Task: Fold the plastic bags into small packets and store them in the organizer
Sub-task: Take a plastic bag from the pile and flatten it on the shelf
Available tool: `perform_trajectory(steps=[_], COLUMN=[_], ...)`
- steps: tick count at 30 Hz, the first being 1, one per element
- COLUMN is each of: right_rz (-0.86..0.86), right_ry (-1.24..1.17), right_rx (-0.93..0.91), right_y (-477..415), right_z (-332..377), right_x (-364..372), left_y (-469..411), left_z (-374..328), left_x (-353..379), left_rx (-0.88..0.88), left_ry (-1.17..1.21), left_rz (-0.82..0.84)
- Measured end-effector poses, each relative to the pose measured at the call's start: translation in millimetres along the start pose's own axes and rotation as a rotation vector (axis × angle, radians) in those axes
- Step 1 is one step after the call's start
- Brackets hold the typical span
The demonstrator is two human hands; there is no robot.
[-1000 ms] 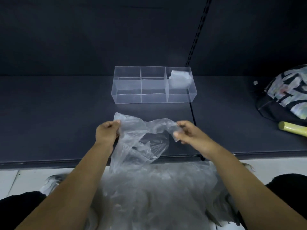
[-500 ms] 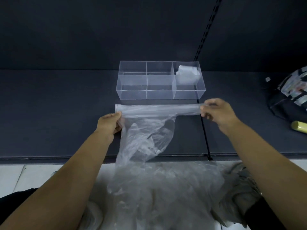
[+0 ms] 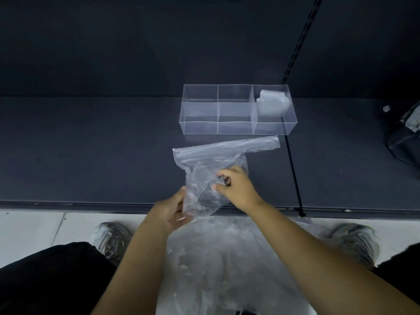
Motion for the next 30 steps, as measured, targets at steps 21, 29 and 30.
perform_trajectory(steps=[21, 29, 30], right_rz=[0.015, 0.057, 0.096], right_ry=[-0.297, -0.546, -0.531], right_rx=[0.169, 0.335, 0.342], right_y=[48, 59, 60], right_z=[-52, -90, -92], right_x=[-76, -109, -115], left_y=[35, -1, -6], left_z=[55, 4, -3], left_x=[95, 62, 58], left_rx=[-0.018, 0.075, 0.093], left_ry=[-0.062, 0.198, 0.195], left_rz=[0.274, 0.084, 0.077])
Point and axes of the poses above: each hand's wrist, its own y-axis away from the middle knuckle, its own x-axis out of the palm, z = x × y, the point moved 3 cm from there along -y, towards the middle knuckle, and after that the axes turned 12 degrees about y, right-handed, at the moved point
